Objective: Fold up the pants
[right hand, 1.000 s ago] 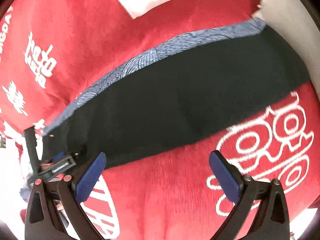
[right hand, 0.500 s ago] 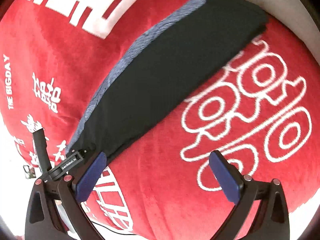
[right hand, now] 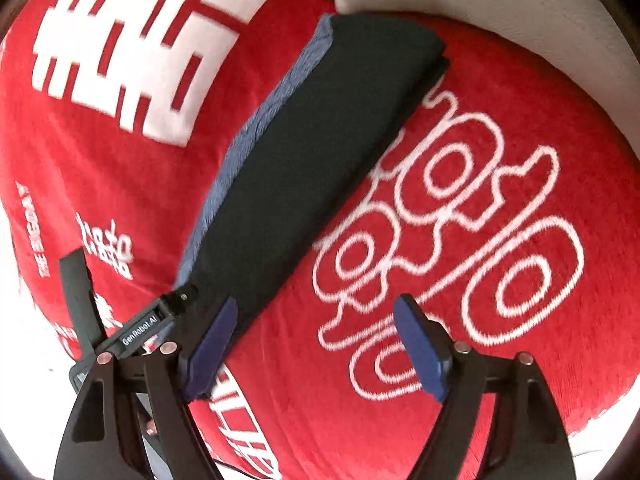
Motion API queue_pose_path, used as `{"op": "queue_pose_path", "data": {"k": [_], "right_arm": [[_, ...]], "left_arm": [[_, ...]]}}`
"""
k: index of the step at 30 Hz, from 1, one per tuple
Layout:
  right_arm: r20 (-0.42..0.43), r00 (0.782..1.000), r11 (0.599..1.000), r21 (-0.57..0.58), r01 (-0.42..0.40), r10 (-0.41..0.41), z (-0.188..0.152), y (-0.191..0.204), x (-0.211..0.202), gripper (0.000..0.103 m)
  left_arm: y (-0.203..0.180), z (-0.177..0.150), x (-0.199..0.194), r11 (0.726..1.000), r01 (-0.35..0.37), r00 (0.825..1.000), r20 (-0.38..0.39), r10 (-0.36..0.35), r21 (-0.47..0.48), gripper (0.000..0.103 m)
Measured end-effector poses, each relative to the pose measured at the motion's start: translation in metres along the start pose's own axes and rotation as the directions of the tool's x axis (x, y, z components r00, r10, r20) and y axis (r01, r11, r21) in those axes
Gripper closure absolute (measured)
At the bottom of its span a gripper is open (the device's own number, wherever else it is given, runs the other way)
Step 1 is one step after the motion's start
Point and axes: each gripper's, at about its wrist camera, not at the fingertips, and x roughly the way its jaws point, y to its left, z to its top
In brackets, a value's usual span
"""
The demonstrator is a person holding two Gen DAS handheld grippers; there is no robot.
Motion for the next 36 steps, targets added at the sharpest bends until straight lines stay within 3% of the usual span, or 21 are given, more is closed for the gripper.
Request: {"op": "queue_pose_path", "data": {"k": [3,6,8,16,21,24,26,28,30,33,36], "right_arm": [[0.06,0.998,0.999,0.038,-0.035,0.033,0.01,-0.008,-0.002,0.019],[0.106,0.993,0.995,0.082,-0.061,0.052,0.021,-0.017,-0.001,0.019],[0.132,0.989,0.991,0.106,-0.078,0.064,0.027,-0.023,0.0,0.019],[0.224,0.957,0.964,0.146,-0.221,0.185,0.046,-0.034,0.01,0.019],[0.262,0.945,0.97,0.094,-0.226,0.195,0.067,-0.023,0.02,0.019],[0.247,0.955,0.979,0.077,-0.188,0.164,0.076,-0.017,0.025,0.019],[0.224,0.968,0.985,0.109,-0.137,0.11,0.079,-0.015,0.026,0.028],[0.186,0.982,0.989,0.145,-0.018,-0.009,0.083,-0.018,0.027,0.087],[0.17,0.985,0.988,0.15,-0.031,0.005,0.084,-0.021,0.025,0.087],[0.184,0.982,0.998,0.043,0.034,-0.042,0.081,-0.001,0.017,0.089],[0.212,0.976,0.996,-0.051,0.068,-0.055,0.079,0.024,0.007,0.089]], "left_arm": [[-0.011,0.003,0.012,1.0,-0.015,1.0,-0.001,0.015,0.002,0.0],[-0.017,-0.002,0.038,0.999,-0.039,0.998,-0.058,0.039,0.012,0.0],[-0.013,-0.004,0.039,1.0,-0.014,1.0,-0.024,0.013,-0.028,0.0],[-0.016,-0.007,0.036,1.0,-0.014,1.0,0.0,0.014,-0.007,0.0],[-0.019,-0.012,0.038,1.0,-0.017,1.0,0.016,0.017,-0.01,0.0],[-0.018,-0.014,0.039,1.0,-0.017,0.999,0.031,0.017,-0.011,0.0],[-0.019,-0.015,0.033,0.999,-0.027,0.999,0.035,0.028,-0.018,0.0],[-0.023,-0.017,0.018,0.999,-0.022,0.998,0.062,0.023,-0.023,0.019],[-0.029,-0.018,0.006,0.999,0.032,0.997,0.075,-0.031,-0.019,0.022],[-0.041,-0.02,-0.008,0.996,0.086,0.988,0.127,-0.087,0.016,0.034],[-0.047,-0.019,-0.001,0.993,0.116,0.985,0.124,-0.117,0.014,0.034]]}}
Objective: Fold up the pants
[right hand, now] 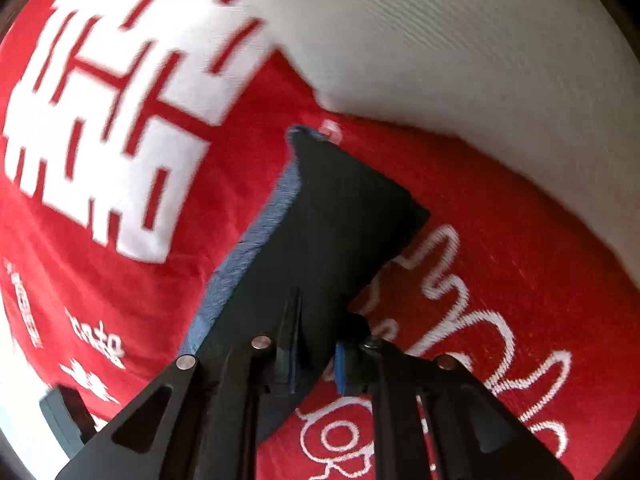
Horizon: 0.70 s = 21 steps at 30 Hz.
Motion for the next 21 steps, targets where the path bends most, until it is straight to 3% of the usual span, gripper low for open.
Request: {"op": "queue_pose_path", "data": {"k": [2,4,6,11,16,21], "right_arm": [[0.013,1.0,0.999,-0.053,0.011,-0.01,0.0,0.012,-0.005,0.089],[0.016,1.0,0.992,-0.123,0.028,-0.026,-0.004,0.027,-0.008,0.091],[0.041,0.997,0.97,-0.234,0.066,-0.058,-0.011,0.048,-0.012,0.091],[0.076,0.994,0.907,-0.407,0.106,-0.082,-0.026,0.089,-0.019,0.091],[0.099,0.989,0.814,-0.562,0.147,-0.11,-0.05,0.127,-0.021,0.091],[0.139,0.982,0.701,-0.687,0.191,-0.131,-0.08,0.166,-0.026,0.091]], "left_arm": [[0.001,-0.006,0.019,0.999,0.038,0.998,-0.05,-0.04,-0.027,0.033],[-0.005,-0.017,0.021,1.0,0.023,0.999,0.031,-0.024,0.014,0.033],[-0.012,-0.024,0.018,0.998,-0.007,0.998,0.065,0.004,0.058,0.033],[-0.003,-0.028,0.011,0.998,0.054,0.996,0.066,-0.056,0.027,0.033],[0.007,-0.034,0.001,0.995,0.103,0.992,0.069,-0.104,0.017,0.033],[0.049,-0.033,-0.026,0.98,0.175,0.984,0.042,-0.171,-0.097,0.033]]}}
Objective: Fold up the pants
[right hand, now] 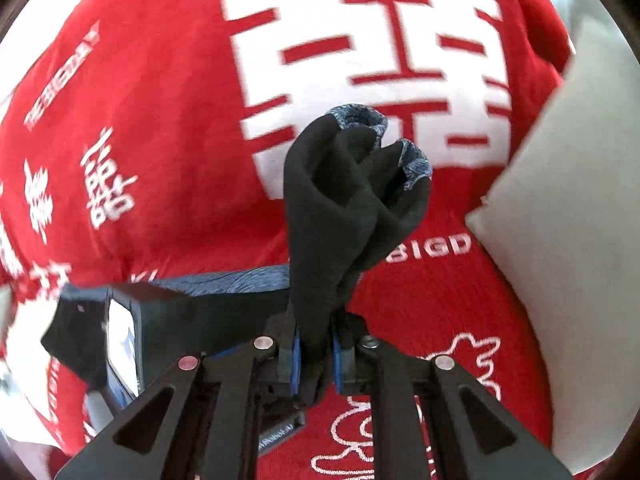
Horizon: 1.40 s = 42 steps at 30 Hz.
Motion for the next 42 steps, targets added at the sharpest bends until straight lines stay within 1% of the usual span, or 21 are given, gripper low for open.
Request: {"op": "queue_pose_path", "data": {"k": [2,4,8,11,12,14,16,19,21,23,24,27,29,30,31,32,33,34,37,41,42], "right_arm": [[0.002,1.0,0.998,-0.06,0.022,-0.021,0.0,0.018,-0.003,0.091],[0.004,0.999,0.991,-0.126,0.046,-0.046,-0.003,0.038,-0.002,0.091],[-0.011,0.997,0.969,-0.236,0.067,-0.072,-0.011,0.087,0.01,0.091],[-0.039,0.996,0.951,-0.303,0.063,-0.078,-0.023,0.125,0.027,0.09],[-0.054,0.995,0.944,-0.323,0.062,-0.084,-0.029,0.138,0.033,0.09],[-0.081,0.992,0.928,-0.366,0.065,-0.102,-0.043,0.164,0.049,0.09],[-0.11,0.986,0.912,-0.406,0.067,-0.122,-0.058,0.188,0.065,0.09],[-0.138,0.977,0.888,-0.452,0.086,-0.165,-0.083,0.216,0.087,0.089],[-0.129,0.967,0.867,-0.481,0.132,-0.218,-0.097,0.228,0.097,0.088],[-0.11,0.961,0.853,-0.493,0.171,-0.256,-0.104,0.234,0.099,0.086],[-0.095,0.956,0.838,-0.511,0.192,-0.277,-0.107,0.238,0.099,0.086],[-0.066,0.946,0.79,-0.57,0.226,-0.319,-0.115,0.246,0.098,0.084],[-0.053,0.944,0.765,-0.601,0.23,-0.325,-0.118,0.25,0.093,0.082],[-0.06,0.95,0.764,-0.611,0.207,-0.306,-0.119,0.25,0.087,0.071],[-0.068,0.956,0.77,-0.611,0.186,-0.285,-0.119,0.249,0.081,0.055],[-0.07,0.963,0.78,-0.603,0.167,-0.26,-0.118,0.247,0.072,0.046],[-0.071,0.971,0.796,-0.588,0.146,-0.23,-0.116,0.243,0.061,0.035],[-0.076,0.976,0.81,-0.573,0.124,-0.203,-0.112,0.239,0.054,0.029],[-0.103,0.984,0.863,-0.499,0.076,-0.146,-0.103,0.219,0.035,0.027],[-0.161,0.978,0.936,-0.345,0.066,-0.129,-0.092,0.177,0.021,0.026],[-0.179,0.976,0.947,-0.315,0.062,-0.123,-0.089,0.169,0.022,0.026]], "left_arm": [[0.029,0.0,-0.024,0.999,-0.018,1.0,0.024,0.019,-0.041,0.033],[0.058,-0.002,-0.046,0.996,-0.057,0.998,0.035,0.06,-0.066,0.033],[0.117,-0.01,-0.079,0.985,-0.137,0.989,0.032,0.141,-0.107,0.033],[0.175,-0.026,-0.1,0.966,-0.212,0.976,0.024,0.217,-0.147,0.033],[0.189,-0.023,-0.102,0.96,-0.226,0.973,0.019,0.232,-0.164,0.033],[0.215,-0.033,-0.11,0.945,-0.253,0.966,0.006,0.26,-0.207,0.033],[0.23,-0.04,-0.112,0.933,-0.271,0.961,-0.01,0.276,-0.237,0.033],[0.246,-0.05,-0.115,0.927,-0.276,0.96,-0.025,0.279,-0.255,0.033],[0.256,-0.057,-0.119,0.927,-0.278,0.96,-0.031,0.279,-0.252,0.033],[0.258,-0.055,-0.117,0.928,-0.274,0.961,-0.034,0.274,-0.253,0.033],[0.257,-0.057,-0.116,0.929,-0.269,0.962,-0.035,0.27,-0.255,0.033],[0.257,-0.052,-0.113,0.933,-0.254,0.967,-0.042,0.252,-0.255,0.033],[0.25,-0.047,-0.117,0.94,-0.237,0.971,-0.041,0.234,-0.245,0.033],[0.246,-0.045,-0.12,0.946,-0.226,0.974,-0.037,0.224,-0.232,0.033],[0.241,-0.041,-0.121,0.952,-0.216,0.976,-0.033,0.214,-0.218,0.033],[0.239,-0.039,-0.123,0.958,-0.203,0.979,-0.031,0.201,-0.203,0.032],[0.234,-0.036,-0.123,0.965,-0.186,0.983,-0.033,0.183,-0.183,0.025],[0.229,-0.034,-0.124,0.971,-0.171,0.985,-0.033,0.168,-0.168,0.019],[0.207,-0.028,-0.126,0.987,-0.114,0.993,-0.025,0.112,-0.113,0.019],[0.177,-0.018,-0.118,0.998,-0.031,0.999,-0.028,0.03,-0.052,0.019],[0.171,-0.016,-0.115,0.999,-0.015,0.999,-0.035,0.014,-0.044,0.019]]}}
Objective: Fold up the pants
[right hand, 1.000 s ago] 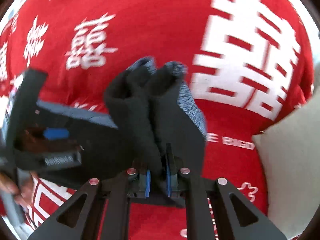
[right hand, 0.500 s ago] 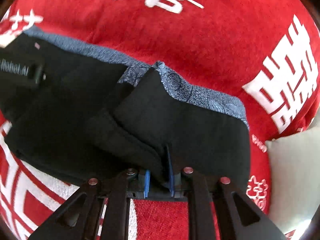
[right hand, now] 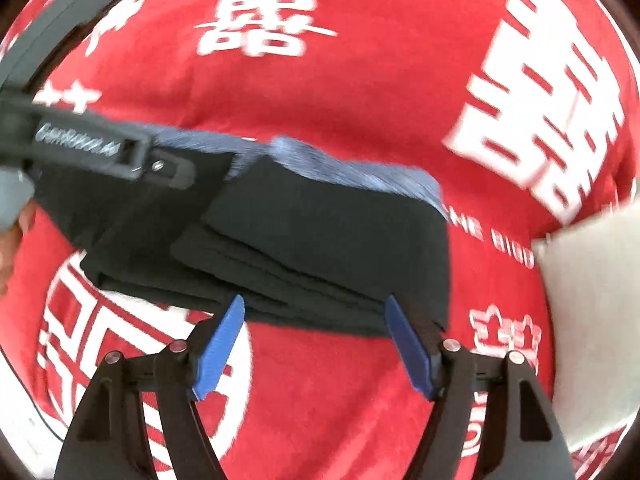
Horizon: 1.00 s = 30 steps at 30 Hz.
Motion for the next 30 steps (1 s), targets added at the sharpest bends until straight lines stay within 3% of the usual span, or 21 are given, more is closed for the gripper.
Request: {"op": "queue_pose_path", "data": {"k": [5,11,13,15,17,19,22,24,26,30], "right_arm": [[-0.049,0.996,0.988,0.143,-0.061,0.069,-0.006,-0.035,0.011,0.026],[-0.009,0.997,0.961,0.266,-0.077,0.083,0.002,-0.069,0.017,0.026],[0.004,0.995,0.931,0.354,-0.092,0.097,0.008,-0.092,0.025,0.026],[0.015,0.99,0.874,0.467,-0.132,0.142,0.012,-0.119,0.039,0.026],[0.006,0.979,0.81,0.56,-0.173,0.205,0.012,-0.141,0.057,0.026],[-0.013,0.964,0.766,0.611,-0.202,0.265,0.01,-0.151,0.072,0.026],[-0.032,0.956,0.769,0.602,-0.215,0.291,0.006,-0.148,0.079,0.026],[-0.035,0.954,0.791,0.567,-0.227,0.299,0.008,-0.14,0.078,0.026],[-0.036,0.95,0.801,0.548,-0.241,0.311,0.009,-0.133,0.077,0.026],[-0.044,0.948,0.816,0.522,-0.246,0.314,0.012,-0.127,0.074,0.027]], "left_arm": [[-0.02,0.008,0.03,0.997,0.07,0.996,-0.063,-0.068,0.026,0.019],[-0.025,0.011,0.043,0.996,0.091,0.992,-0.089,-0.09,0.005,0.019],[-0.027,0.012,0.045,0.995,0.096,0.991,-0.095,-0.095,0.008,0.019],[-0.029,0.012,0.049,0.995,0.102,0.989,-0.106,-0.1,0.012,0.02],[-0.031,0.011,0.053,0.994,0.109,0.987,-0.123,-0.107,0.012,0.035],[-0.032,0.01,0.06,0.995,0.094,0.984,-0.153,-0.091,0.014,0.058],[-0.032,0.008,0.062,0.997,0.068,0.986,-0.155,-0.064,0.023,0.081],[-0.03,0.009,0.052,0.995,0.095,0.987,-0.127,-0.093,0.007,0.089],[-0.032,0.011,0.038,0.992,0.126,0.987,-0.097,-0.124,0.006,0.089],[-0.037,0.004,0.019,0.992,0.119,0.991,-0.071,-0.116,0.041,0.089]]}}
